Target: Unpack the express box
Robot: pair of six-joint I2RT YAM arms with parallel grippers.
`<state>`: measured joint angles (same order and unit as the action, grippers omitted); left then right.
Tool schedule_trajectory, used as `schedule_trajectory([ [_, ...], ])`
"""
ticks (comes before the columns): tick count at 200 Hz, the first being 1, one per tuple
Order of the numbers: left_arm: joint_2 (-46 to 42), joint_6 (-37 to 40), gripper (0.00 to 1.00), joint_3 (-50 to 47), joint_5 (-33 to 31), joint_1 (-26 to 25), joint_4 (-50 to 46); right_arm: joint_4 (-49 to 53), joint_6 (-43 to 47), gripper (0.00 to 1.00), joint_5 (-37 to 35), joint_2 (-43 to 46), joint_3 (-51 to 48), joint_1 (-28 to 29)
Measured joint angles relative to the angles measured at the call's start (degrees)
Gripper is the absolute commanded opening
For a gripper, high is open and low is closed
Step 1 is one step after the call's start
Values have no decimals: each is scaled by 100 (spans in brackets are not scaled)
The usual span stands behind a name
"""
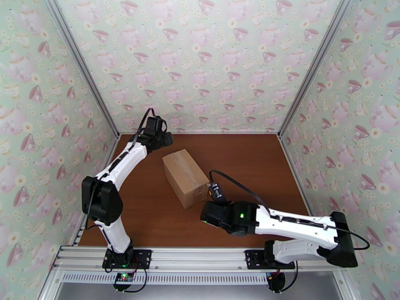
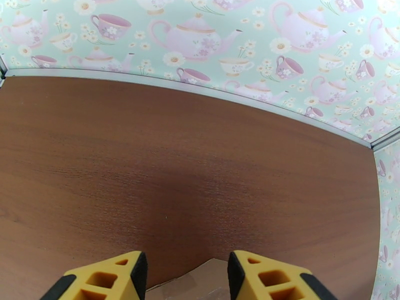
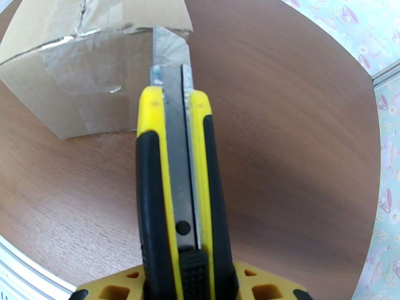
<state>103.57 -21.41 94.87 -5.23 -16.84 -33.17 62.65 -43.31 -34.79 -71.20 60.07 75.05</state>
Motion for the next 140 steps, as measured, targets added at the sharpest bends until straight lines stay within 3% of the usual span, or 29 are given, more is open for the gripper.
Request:
schedule_trajectory([
  [140, -2, 0, 49, -103, 15, 0, -4, 9, 0, 0, 2, -199, 0, 0],
])
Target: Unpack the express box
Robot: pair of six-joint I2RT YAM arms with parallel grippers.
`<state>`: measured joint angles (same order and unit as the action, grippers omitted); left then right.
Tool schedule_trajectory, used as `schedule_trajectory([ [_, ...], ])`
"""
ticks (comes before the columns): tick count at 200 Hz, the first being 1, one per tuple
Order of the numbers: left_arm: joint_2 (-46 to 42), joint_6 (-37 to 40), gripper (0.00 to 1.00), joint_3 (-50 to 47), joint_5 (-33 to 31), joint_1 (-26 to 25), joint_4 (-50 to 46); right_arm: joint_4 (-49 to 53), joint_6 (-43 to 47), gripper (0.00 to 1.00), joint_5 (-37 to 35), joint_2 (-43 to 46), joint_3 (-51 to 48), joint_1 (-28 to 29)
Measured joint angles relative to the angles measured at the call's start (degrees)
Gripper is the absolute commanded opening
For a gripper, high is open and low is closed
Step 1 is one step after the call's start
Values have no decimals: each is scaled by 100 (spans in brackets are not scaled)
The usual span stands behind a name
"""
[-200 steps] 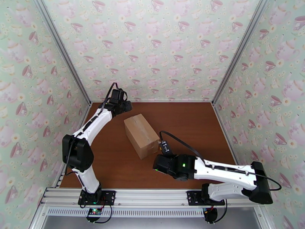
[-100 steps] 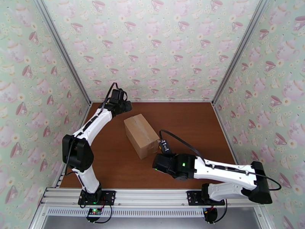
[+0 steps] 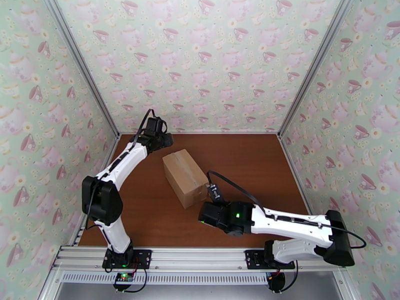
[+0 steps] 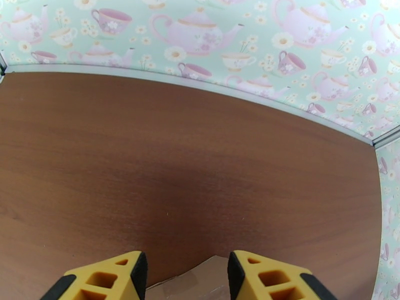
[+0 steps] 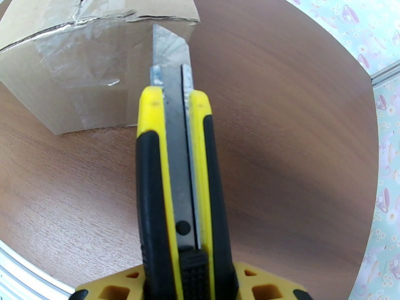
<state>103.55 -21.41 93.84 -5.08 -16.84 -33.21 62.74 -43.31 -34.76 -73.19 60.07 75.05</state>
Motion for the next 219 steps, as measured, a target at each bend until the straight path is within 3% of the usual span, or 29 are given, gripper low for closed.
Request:
schedule_trajectory([
  [219, -2, 0, 49, 0, 0, 7, 4, 70, 39, 0, -2, -151, 140, 0],
])
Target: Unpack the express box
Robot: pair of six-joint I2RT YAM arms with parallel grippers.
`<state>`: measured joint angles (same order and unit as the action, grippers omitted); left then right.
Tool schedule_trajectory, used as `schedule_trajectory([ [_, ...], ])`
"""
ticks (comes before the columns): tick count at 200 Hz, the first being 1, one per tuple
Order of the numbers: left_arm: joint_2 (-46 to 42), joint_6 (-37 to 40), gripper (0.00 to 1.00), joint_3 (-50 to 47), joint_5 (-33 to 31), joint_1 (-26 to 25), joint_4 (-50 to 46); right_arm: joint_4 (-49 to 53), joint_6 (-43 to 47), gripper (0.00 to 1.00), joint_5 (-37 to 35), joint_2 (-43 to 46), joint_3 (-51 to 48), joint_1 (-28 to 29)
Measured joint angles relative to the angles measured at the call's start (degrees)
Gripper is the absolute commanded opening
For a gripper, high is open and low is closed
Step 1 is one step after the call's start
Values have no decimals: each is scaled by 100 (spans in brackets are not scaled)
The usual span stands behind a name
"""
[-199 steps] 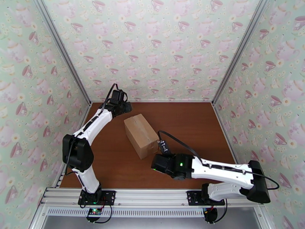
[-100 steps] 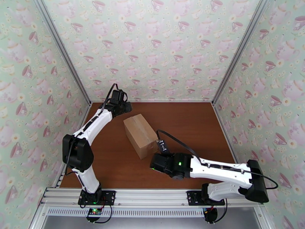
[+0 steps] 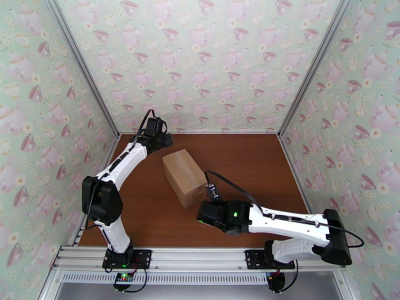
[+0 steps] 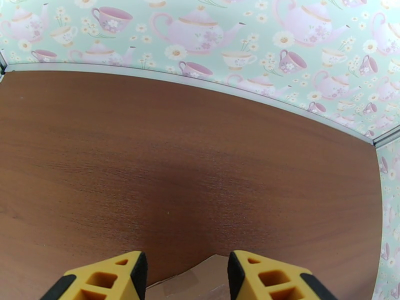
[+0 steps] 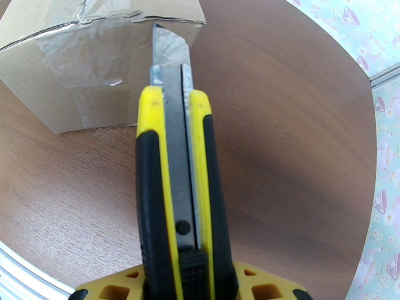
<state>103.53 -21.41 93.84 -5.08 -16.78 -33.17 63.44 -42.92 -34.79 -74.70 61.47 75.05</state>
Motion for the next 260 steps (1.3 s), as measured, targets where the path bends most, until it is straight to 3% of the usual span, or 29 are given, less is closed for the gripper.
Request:
schedule_trajectory([
  [260, 0, -2, 49, -103, 129, 0, 0, 181, 26, 0, -129, -197, 273, 0],
])
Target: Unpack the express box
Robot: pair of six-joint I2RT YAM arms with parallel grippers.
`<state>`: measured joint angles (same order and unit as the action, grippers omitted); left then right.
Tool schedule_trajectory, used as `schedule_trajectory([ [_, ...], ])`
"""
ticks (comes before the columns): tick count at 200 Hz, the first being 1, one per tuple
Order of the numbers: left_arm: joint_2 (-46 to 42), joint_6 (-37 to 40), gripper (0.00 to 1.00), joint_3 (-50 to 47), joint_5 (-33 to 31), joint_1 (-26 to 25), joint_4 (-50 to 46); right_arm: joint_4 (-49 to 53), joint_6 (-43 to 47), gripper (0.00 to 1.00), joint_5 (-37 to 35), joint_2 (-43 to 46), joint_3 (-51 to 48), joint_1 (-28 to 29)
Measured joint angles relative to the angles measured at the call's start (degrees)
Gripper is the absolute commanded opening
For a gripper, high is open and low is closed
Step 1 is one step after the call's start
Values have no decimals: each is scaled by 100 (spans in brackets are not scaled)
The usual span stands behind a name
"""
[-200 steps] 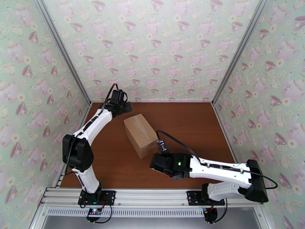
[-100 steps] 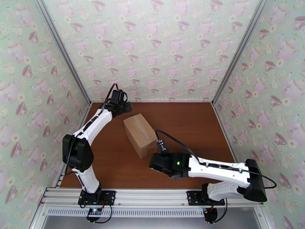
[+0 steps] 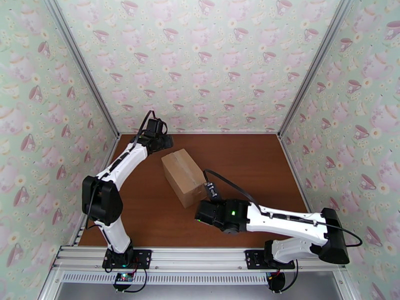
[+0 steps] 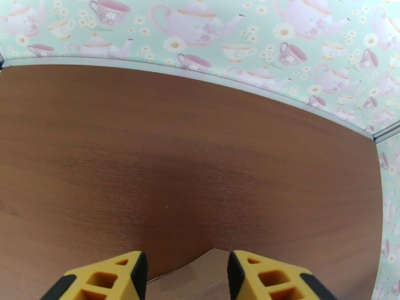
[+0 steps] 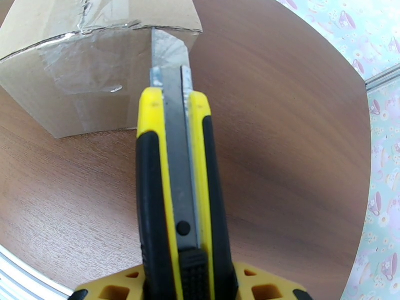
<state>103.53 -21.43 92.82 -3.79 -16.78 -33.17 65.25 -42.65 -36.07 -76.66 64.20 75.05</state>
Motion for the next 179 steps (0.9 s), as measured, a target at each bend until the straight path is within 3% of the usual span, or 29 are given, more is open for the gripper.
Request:
schedule_trajectory([
  [179, 4, -107, 48, -201, 442, -85, 7, -87, 90, 0, -76, -214, 144, 0],
])
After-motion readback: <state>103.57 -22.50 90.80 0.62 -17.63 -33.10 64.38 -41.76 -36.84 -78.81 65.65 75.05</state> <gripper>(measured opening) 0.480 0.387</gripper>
